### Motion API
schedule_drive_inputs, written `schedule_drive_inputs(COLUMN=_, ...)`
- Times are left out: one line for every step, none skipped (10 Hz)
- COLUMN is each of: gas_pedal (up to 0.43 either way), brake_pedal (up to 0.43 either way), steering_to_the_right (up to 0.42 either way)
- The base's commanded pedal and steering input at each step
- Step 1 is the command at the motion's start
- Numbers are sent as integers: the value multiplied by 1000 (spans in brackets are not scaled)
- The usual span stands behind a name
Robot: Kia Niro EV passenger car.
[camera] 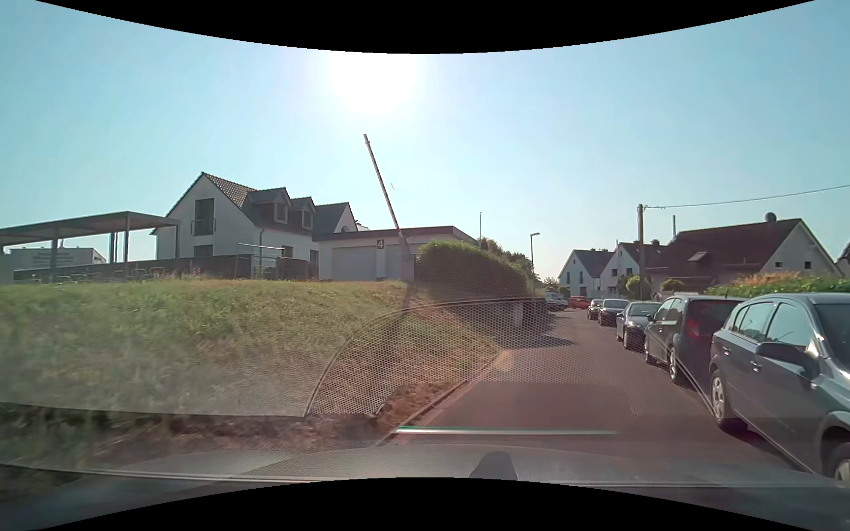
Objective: Follow the waypoints while adhering to traffic rules and regulations
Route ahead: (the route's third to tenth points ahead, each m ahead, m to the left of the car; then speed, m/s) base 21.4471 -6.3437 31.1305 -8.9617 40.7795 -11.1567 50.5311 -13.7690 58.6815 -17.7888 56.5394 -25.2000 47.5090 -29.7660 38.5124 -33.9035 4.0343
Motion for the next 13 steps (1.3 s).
schedule_drive_inputs(gas_pedal=189, brake_pedal=0, steering_to_the_right=209)
schedule_drive_inputs(gas_pedal=189, brake_pedal=0, steering_to_the_right=209)
schedule_drive_inputs(gas_pedal=189, brake_pedal=0, steering_to_the_right=208)
schedule_drive_inputs(gas_pedal=189, brake_pedal=0, steering_to_the_right=204)
schedule_drive_inputs(gas_pedal=189, brake_pedal=0, steering_to_the_right=196)
schedule_drive_inputs(gas_pedal=189, brake_pedal=0, steering_to_the_right=183)
schedule_drive_inputs(gas_pedal=189, brake_pedal=0, steering_to_the_right=171)
schedule_drive_inputs(gas_pedal=189, brake_pedal=0, steering_to_the_right=154)
schedule_drive_inputs(gas_pedal=189, brake_pedal=0, steering_to_the_right=137)
schedule_drive_inputs(gas_pedal=189, brake_pedal=0, steering_to_the_right=123)
schedule_drive_inputs(gas_pedal=189, brake_pedal=0, steering_to_the_right=106)
schedule_drive_inputs(gas_pedal=189, brake_pedal=0, steering_to_the_right=91)
schedule_drive_inputs(gas_pedal=189, brake_pedal=0, steering_to_the_right=74)
